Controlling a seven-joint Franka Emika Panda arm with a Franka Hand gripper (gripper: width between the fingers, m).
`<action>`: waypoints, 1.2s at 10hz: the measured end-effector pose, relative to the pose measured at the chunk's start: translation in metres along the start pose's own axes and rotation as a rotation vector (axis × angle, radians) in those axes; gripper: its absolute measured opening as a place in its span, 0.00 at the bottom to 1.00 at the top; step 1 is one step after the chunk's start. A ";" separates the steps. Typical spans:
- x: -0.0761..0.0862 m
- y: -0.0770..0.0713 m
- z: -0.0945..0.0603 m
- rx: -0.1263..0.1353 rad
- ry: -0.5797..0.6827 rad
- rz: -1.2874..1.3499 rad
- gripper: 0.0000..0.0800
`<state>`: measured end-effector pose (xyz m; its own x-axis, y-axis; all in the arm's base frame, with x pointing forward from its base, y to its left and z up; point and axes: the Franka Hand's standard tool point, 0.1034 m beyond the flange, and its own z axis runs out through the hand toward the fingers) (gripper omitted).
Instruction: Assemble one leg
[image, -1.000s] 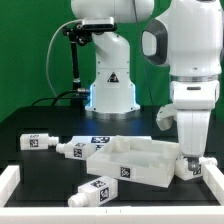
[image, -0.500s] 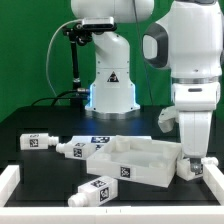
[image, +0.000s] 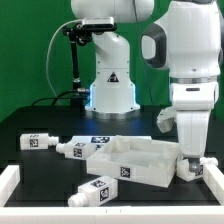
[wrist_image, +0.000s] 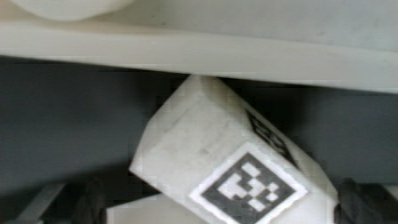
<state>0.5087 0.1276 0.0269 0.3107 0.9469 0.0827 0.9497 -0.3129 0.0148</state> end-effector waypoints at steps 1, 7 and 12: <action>0.000 0.000 0.000 0.000 0.000 0.000 0.81; 0.003 -0.003 0.000 0.001 -0.031 -0.111 0.81; -0.008 0.009 -0.011 -0.003 -0.041 -0.094 0.81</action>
Offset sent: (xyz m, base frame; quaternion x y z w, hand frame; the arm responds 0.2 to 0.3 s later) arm -0.0092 -0.0055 -0.0037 0.0202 -0.0511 -0.1199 0.9913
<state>0.5141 0.1169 0.0376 0.2220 0.9742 0.0401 0.9745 -0.2231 0.0237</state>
